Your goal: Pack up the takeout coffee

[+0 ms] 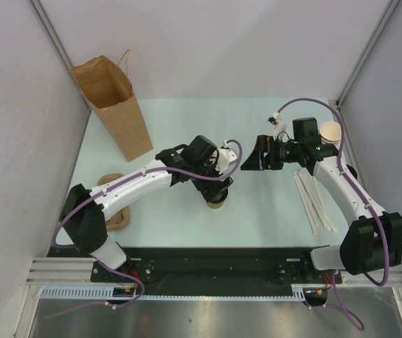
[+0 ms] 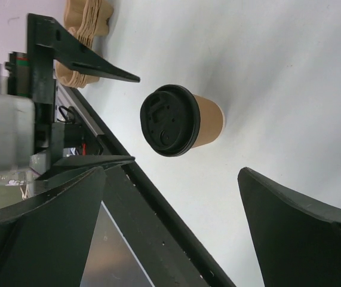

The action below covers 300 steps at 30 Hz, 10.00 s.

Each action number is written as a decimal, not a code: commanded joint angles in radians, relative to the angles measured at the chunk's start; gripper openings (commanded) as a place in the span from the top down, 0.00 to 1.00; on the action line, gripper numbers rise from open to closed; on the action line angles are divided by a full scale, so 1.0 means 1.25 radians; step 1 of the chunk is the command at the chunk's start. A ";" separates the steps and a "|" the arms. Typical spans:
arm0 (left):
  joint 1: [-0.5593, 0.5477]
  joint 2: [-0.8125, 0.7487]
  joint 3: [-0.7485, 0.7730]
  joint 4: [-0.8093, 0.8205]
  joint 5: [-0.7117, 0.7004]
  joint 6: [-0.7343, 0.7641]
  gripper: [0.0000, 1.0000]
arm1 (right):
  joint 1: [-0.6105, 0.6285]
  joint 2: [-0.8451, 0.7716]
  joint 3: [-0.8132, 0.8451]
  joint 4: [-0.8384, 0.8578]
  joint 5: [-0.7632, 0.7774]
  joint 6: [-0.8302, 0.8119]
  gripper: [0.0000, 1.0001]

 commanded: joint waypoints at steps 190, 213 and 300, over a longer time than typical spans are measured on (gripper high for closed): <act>0.876 -0.277 -0.306 -0.105 0.172 0.302 1.00 | -0.020 0.033 0.015 -0.003 -0.038 -0.004 0.00; 0.870 -0.417 -0.185 -0.225 0.185 0.262 1.00 | 0.157 0.066 0.015 0.207 -0.059 0.146 0.12; 0.688 -0.628 -0.145 -0.267 0.185 0.017 1.00 | 0.464 0.354 0.311 0.492 0.102 0.442 1.00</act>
